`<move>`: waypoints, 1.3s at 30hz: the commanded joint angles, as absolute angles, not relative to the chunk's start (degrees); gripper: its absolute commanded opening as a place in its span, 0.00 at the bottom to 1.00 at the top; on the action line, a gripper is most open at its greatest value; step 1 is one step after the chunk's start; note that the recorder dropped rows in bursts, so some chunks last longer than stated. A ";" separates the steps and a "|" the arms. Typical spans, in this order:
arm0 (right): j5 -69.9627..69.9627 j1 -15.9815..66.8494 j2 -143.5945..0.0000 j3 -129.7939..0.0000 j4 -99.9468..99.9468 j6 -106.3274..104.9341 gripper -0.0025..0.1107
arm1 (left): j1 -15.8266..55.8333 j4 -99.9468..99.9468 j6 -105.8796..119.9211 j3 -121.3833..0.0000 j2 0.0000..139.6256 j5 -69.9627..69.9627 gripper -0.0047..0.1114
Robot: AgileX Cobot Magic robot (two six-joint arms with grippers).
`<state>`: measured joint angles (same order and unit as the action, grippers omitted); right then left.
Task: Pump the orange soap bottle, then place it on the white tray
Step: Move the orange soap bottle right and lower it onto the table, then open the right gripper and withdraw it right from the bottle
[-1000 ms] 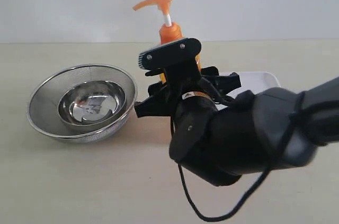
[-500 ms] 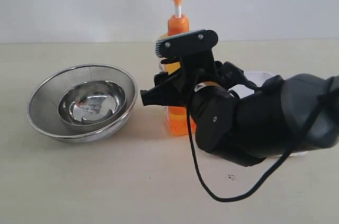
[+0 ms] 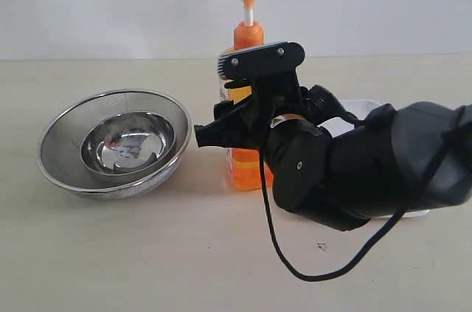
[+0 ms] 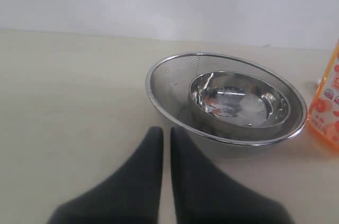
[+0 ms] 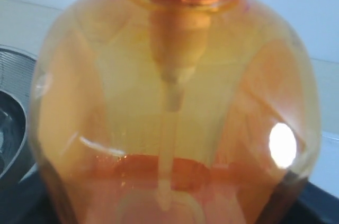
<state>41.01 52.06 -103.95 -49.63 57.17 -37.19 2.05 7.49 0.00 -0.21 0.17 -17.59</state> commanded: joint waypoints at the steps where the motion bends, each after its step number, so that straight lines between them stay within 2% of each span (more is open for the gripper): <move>1: 44.24 51.84 -102.64 -49.78 54.81 -36.51 0.02 | 1.87 7.40 0.47 0.00 0.00 -17.17 0.08; 13: 41.70 51.84 -102.64 -49.78 51.70 -36.51 0.02 | 1.87 7.40 0.47 0.00 0.00 -17.17 0.08; 15: 41.54 51.84 -102.64 -49.78 51.55 -36.51 0.06 | 1.87 7.40 0.47 0.00 0.00 -17.17 0.08; 18: 41.12 51.84 -102.64 -49.78 51.47 -36.51 0.20 | 1.87 7.40 0.47 0.00 0.00 -17.17 0.08; 23: 41.13 51.84 -102.64 -49.78 51.47 -36.28 0.61 | 1.87 7.40 0.47 0.00 0.00 -17.17 0.08; 27: 41.13 51.84 -102.64 -49.78 51.47 -36.28 0.83 | 1.87 7.40 0.47 0.00 0.00 -17.17 0.08; 31: 41.23 51.84 -102.64 -49.78 50.31 -36.28 0.90 | 1.87 7.40 0.47 0.00 0.00 -17.17 0.08; 39: 41.21 51.95 -100.53 -49.78 50.32 -36.66 0.89 | 1.87 7.40 0.47 0.00 0.00 -17.17 0.08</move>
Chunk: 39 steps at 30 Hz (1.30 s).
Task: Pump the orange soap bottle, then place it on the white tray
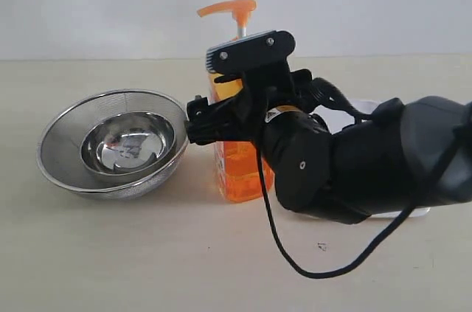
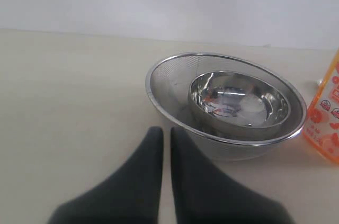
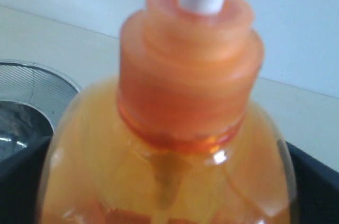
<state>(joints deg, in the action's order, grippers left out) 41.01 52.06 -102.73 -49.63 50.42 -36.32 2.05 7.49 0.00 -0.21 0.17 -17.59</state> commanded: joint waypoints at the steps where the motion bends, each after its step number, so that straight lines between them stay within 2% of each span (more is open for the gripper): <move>1: 39.91 51.95 -100.02 -49.78 50.57 -36.85 0.89 | 1.87 7.40 0.47 0.00 0.00 -17.17 0.08; 9: 28.25 51.95 -93.68 -49.78 58.39 -47.90 0.89 | 1.87 7.40 0.47 0.00 0.00 -17.17 0.08; 22: 27.98 51.95 -82.81 -49.38 92.66 -79.96 0.89 | 1.87 7.40 0.47 0.00 0.00 -17.17 0.08; 39: 31.54 51.95 -66.17 -40.52 99.95 -85.57 0.89 | 1.87 7.40 0.47 0.00 0.00 -17.17 0.08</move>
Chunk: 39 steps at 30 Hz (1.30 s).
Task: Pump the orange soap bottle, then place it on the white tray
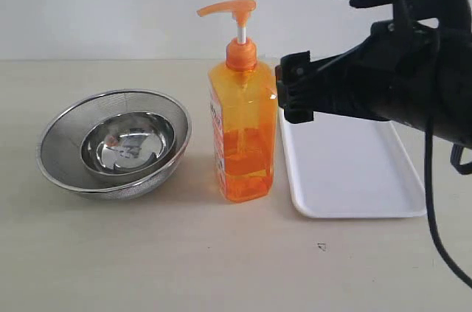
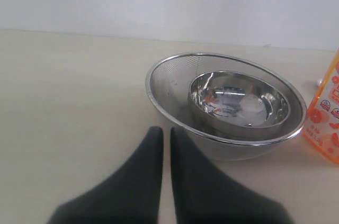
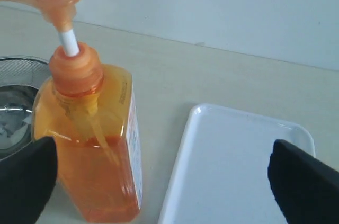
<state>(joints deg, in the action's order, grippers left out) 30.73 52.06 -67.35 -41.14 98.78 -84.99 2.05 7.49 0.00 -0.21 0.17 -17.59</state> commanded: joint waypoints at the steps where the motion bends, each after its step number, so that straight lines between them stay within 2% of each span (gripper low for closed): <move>1: 32.10 51.95 -66.17 -40.52 99.95 -85.57 0.89 | 1.87 7.40 0.47 0.00 0.00 -17.17 0.08; 14: 29.62 51.95 -66.17 -40.52 99.95 -83.31 0.89 | 1.87 7.40 0.47 0.00 0.00 -17.17 0.08; 19: 15.77 51.95 -66.99 -40.64 99.95 -82.94 0.89 | 1.87 7.40 0.47 0.00 0.00 -17.17 0.08; 25: 14.18 51.95 -71.26 -40.77 96.75 -83.03 0.89 | 1.87 7.40 0.47 0.00 0.00 -17.17 0.08; 39: 22.17 51.95 -89.03 -49.20 90.06 -79.86 0.89 | 1.87 7.40 0.47 0.00 0.00 -17.17 0.08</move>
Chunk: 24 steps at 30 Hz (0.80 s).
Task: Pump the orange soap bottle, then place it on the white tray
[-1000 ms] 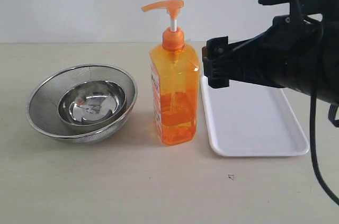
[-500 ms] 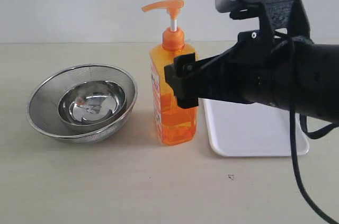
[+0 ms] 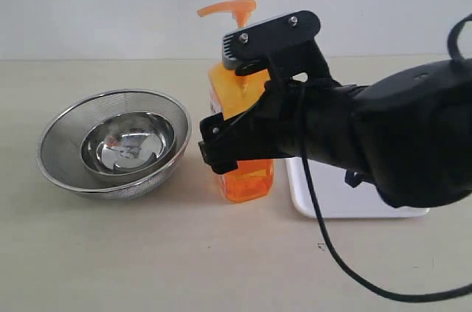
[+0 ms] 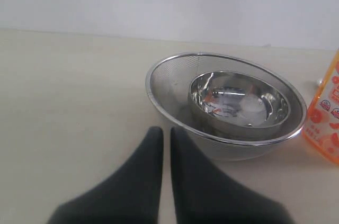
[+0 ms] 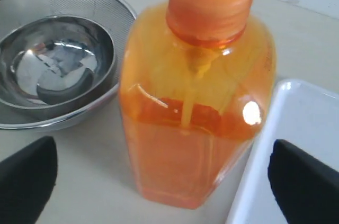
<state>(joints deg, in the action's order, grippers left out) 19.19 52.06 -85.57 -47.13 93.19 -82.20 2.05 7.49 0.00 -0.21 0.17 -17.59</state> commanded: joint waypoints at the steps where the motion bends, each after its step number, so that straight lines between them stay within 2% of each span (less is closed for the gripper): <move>1: 23.77 51.95 -90.92 -50.42 87.29 -76.72 0.89 | 1.87 7.40 0.47 0.00 0.00 -17.17 0.08; 24: 36.00 51.95 -101.75 -52.12 59.12 -45.38 0.89 | 1.87 7.40 0.47 0.00 0.00 -17.17 0.08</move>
<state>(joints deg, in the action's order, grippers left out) 34.39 52.06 -100.44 -51.87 62.10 -48.64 2.05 7.49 0.00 -0.21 0.17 -17.59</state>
